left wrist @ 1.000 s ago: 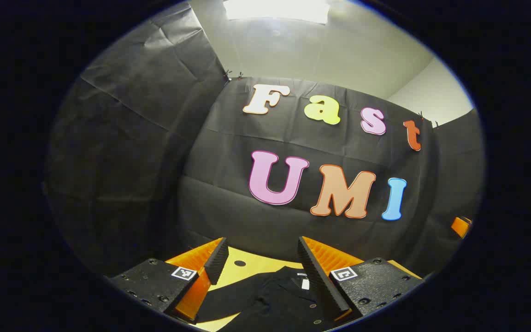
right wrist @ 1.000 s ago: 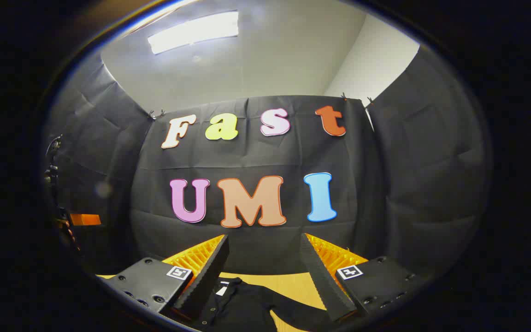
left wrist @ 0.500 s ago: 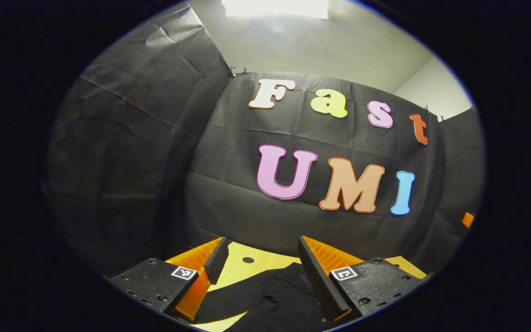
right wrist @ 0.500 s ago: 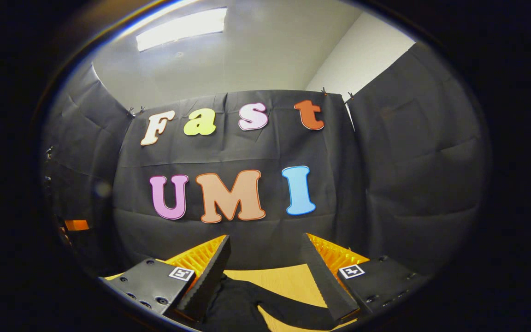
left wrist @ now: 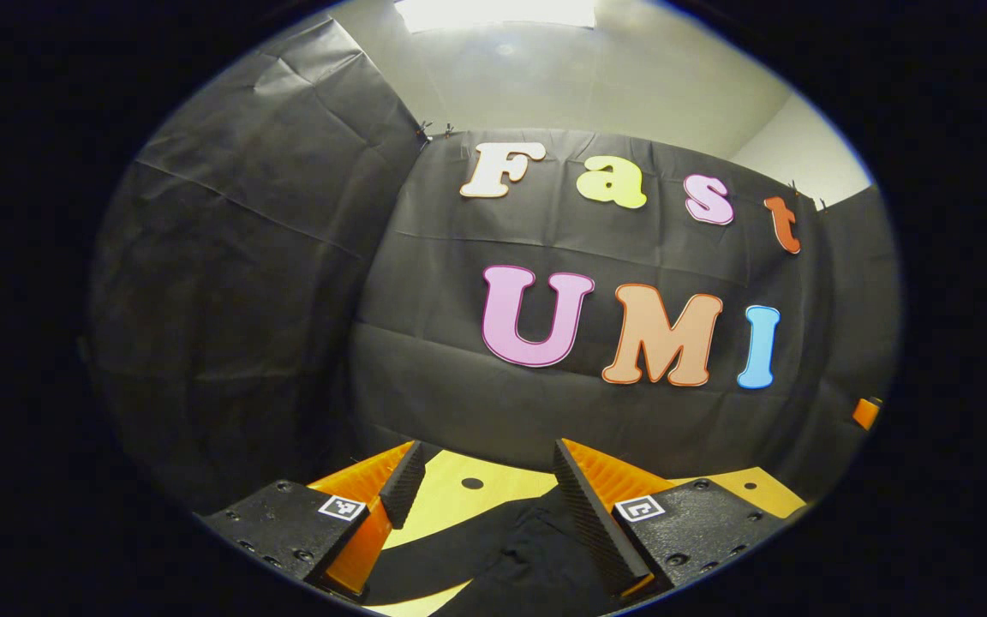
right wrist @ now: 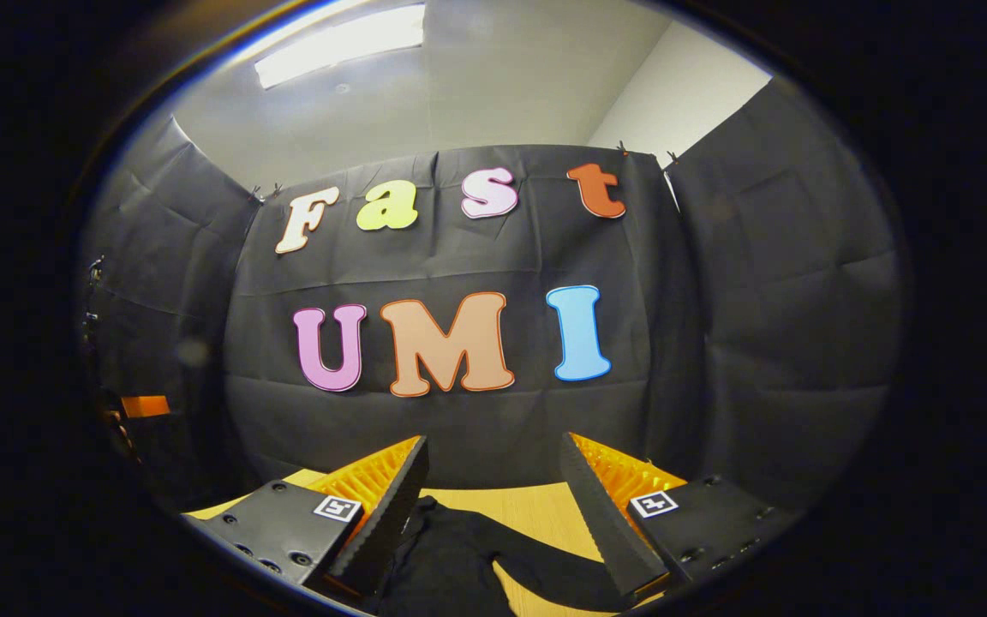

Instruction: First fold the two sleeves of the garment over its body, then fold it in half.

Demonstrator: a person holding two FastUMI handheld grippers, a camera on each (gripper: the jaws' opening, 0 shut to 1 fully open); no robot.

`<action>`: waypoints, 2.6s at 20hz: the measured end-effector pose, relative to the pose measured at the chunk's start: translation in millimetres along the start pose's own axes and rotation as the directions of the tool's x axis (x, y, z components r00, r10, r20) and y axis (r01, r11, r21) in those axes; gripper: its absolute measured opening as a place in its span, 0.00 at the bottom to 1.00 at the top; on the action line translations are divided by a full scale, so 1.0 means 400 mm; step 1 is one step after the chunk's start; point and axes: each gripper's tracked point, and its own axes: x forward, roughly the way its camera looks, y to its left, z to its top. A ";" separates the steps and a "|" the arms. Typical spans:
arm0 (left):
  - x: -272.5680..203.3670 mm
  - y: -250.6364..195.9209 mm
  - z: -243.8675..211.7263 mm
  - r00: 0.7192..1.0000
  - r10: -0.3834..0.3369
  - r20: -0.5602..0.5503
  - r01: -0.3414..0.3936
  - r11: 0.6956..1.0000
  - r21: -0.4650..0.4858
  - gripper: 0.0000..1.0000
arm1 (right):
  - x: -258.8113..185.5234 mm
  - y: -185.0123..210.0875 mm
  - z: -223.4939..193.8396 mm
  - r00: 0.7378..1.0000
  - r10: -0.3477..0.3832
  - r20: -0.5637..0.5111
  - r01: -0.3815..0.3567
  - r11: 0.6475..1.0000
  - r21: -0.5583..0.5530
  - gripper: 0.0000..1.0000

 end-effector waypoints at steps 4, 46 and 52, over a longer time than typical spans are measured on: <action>0.004 0.009 0.002 1.000 0.012 -0.005 -0.012 1.000 0.019 0.89 | 0.008 0.007 -0.018 1.000 0.010 -0.016 -0.010 1.000 -0.011 0.96; -0.058 0.103 -0.072 0.990 0.136 -0.048 -0.133 0.990 0.053 0.87 | 0.027 -0.478 -0.845 0.679 -0.268 -0.684 0.364 0.931 -0.004 0.99; -0.069 0.120 -0.096 0.984 0.162 -0.071 -0.160 0.987 0.032 0.87 | 0.015 -0.489 -0.938 0.625 -0.235 -0.744 0.371 0.928 0.018 0.99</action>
